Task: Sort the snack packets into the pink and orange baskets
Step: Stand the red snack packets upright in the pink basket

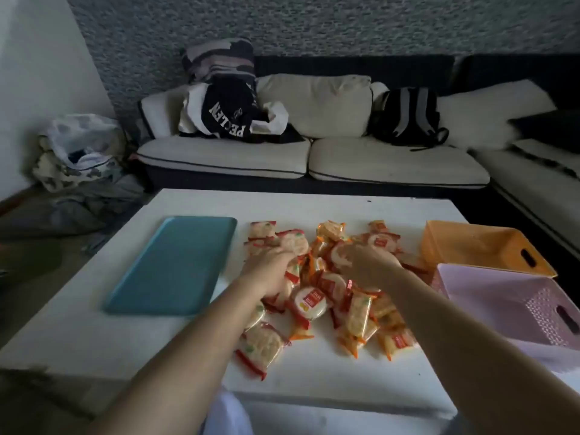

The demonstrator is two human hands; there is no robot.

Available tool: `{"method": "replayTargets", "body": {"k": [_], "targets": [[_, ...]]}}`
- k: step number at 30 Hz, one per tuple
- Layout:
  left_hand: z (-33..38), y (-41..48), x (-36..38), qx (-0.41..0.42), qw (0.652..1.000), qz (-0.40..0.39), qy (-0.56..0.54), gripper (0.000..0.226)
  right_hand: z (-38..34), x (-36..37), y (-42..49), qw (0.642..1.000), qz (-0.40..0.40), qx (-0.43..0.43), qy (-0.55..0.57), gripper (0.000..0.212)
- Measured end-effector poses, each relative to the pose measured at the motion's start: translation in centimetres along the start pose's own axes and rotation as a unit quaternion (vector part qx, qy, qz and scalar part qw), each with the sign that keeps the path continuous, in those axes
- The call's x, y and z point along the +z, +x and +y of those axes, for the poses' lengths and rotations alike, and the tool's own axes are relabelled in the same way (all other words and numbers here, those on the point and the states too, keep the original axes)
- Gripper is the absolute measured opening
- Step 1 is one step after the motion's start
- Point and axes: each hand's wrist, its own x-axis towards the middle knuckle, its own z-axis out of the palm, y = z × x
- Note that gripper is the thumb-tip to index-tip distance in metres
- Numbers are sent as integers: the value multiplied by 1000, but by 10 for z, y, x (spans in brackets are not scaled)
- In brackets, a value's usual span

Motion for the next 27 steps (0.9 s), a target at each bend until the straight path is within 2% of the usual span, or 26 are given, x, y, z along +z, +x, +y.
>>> {"method": "replayTargets", "body": {"k": [2, 5, 8, 12, 15, 17, 18, 20, 22, 23, 24, 27], "targets": [[-1, 7, 13, 17, 996, -40, 72, 61, 2, 20, 10, 1000, -20, 3, -15, 38], [-12, 15, 38, 40, 983, -55, 170, 68, -1, 53, 18, 996, -34, 24, -77, 37], [-26, 21, 52, 55, 980, -16, 191, 69, -1, 72, 28, 989, -9, 24, -147, 41], [-33, 24, 42, 28, 995, 5, 93, 38, 4, 88, 39, 989, 22, 31, -140, 50], [-31, 15, 19, -38, 993, 2, -114, 31, 11, 83, 41, 992, 29, 20, -121, 50], [-22, 8, 8, -66, 959, -1, -274, 22, 17, 68, 40, 997, 47, 17, -53, 47], [-15, 6, 7, -67, 944, -22, -322, 17, 22, 58, 38, 997, 64, 20, 25, 40], [0, 9, 17, -48, 930, -104, -350, 14, 39, 41, 34, 971, 94, 48, 215, 31], [13, 19, 41, -54, 936, -168, -306, 28, 59, 33, 30, 921, 128, 90, 357, 22], [18, 25, 51, -66, 942, -181, -273, 40, 67, 35, 30, 907, 134, 111, 383, 19], [24, 31, 57, -77, 948, -190, -242, 51, 75, 38, 30, 909, 129, 135, 372, 18], [34, 39, 63, -108, 959, -197, -171, 64, 87, 55, 34, 944, 54, 164, 280, 21]]}}
